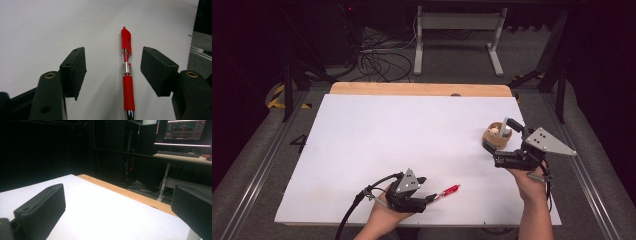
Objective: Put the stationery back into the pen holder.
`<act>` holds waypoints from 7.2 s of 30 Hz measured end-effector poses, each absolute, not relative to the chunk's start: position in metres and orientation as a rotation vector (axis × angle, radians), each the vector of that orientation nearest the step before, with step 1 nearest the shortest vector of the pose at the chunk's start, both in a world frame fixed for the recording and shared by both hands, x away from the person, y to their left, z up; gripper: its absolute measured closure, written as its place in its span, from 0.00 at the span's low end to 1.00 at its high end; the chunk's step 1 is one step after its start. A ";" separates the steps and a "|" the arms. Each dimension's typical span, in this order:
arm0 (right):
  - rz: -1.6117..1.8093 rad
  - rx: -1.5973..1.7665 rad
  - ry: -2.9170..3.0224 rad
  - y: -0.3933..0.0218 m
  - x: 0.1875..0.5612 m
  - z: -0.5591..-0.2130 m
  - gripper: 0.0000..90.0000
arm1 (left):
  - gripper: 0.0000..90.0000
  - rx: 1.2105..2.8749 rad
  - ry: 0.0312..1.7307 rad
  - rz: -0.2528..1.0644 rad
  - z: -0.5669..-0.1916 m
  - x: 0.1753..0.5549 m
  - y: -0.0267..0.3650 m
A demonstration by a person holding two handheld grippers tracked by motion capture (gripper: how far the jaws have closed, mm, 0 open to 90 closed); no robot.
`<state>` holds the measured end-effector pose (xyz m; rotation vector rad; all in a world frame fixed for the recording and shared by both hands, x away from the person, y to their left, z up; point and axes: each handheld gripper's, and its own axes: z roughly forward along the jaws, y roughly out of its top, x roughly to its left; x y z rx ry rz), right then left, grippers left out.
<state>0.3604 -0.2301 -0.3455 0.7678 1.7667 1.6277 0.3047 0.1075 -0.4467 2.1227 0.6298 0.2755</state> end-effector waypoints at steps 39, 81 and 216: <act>1.618 0.759 1.782 -0.230 0.359 -0.343 0.00 | 0.68 2.273 0.614 0.261 -0.463 0.292 0.098; 1.567 0.639 1.865 -0.222 0.357 -0.346 0.08 | 0.89 2.135 0.667 0.261 -0.438 0.306 0.113; 0.941 0.065 2.112 -0.145 0.351 -0.385 0.82 | 0.87 1.951 0.593 0.254 -0.343 0.350 0.096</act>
